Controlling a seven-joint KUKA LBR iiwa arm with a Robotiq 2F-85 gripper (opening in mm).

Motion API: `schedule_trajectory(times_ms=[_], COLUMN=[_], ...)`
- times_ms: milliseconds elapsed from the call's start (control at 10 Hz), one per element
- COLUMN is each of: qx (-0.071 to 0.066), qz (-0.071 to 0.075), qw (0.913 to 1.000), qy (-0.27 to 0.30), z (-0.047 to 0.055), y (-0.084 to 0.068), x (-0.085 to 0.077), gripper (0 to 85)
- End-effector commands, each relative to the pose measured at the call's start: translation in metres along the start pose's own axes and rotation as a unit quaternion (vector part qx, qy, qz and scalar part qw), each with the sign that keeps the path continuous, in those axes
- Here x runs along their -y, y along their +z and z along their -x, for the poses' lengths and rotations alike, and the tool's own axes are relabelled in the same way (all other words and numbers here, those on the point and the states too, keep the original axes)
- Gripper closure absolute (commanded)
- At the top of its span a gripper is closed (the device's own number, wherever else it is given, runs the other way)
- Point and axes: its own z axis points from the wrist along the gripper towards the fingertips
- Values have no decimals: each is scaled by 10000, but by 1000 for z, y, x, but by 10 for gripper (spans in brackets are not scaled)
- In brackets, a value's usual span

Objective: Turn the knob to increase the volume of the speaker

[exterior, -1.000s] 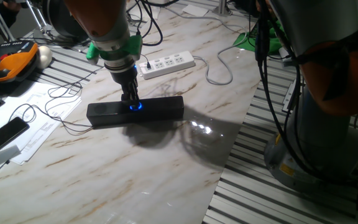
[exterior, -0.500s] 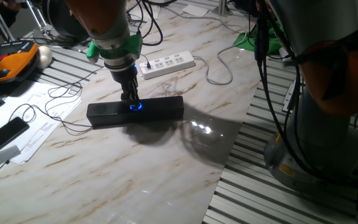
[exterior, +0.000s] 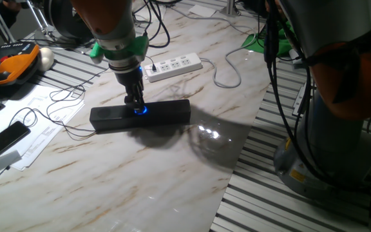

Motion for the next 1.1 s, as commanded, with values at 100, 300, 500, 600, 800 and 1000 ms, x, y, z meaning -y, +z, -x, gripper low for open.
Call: schedule_trajectory(times_ms=[100, 300, 500, 600, 800, 1000], qx=[-11, -3, -5, -3, 6, 24], qz=[31, 84, 77, 84, 65, 44], qw=[9997, 9992, 9989, 9988, 9985, 9981], qy=[225, 379, 457, 487, 542, 613], z=[1, 2, 4, 4, 5, 5], y=[-1, -2, -4, -5, -5, -5], x=[-1, -1, 0, 0, 0, -1], gripper=[680, 680, 680, 680, 680, 680])
